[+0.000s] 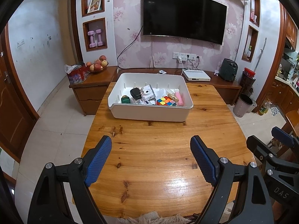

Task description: Organize rigid objects

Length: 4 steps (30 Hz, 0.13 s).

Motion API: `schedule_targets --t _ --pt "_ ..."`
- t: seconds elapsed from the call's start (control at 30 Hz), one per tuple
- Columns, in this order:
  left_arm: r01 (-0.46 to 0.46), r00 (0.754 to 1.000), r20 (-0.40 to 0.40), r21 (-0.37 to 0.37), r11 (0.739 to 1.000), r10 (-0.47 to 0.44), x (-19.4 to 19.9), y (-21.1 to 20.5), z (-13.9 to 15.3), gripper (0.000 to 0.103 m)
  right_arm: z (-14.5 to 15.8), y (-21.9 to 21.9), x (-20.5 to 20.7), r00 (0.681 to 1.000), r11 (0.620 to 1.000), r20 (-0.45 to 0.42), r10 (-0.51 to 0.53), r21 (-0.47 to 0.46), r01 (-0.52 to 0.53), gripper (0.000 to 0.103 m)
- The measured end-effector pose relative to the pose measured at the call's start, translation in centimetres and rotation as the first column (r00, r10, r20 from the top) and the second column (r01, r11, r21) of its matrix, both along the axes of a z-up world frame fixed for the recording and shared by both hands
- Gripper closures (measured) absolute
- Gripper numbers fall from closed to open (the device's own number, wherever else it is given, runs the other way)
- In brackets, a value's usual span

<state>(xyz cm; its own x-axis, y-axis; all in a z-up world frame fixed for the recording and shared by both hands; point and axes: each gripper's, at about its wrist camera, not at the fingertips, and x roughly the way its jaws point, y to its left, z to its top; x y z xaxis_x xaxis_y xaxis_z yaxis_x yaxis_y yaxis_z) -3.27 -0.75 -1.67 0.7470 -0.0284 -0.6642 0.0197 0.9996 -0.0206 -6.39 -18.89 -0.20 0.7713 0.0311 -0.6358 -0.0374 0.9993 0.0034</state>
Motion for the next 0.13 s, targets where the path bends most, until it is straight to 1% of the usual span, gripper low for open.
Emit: schedule_targets --t 0.13 --pt "0.0 1.0 -0.001 0.0 1.0 0.0 -0.02 0.0 0.02 0.015 0.01 -0.09 0.02 1.0 1.0 0.001 0.001 0.0 -0.001 0.018"
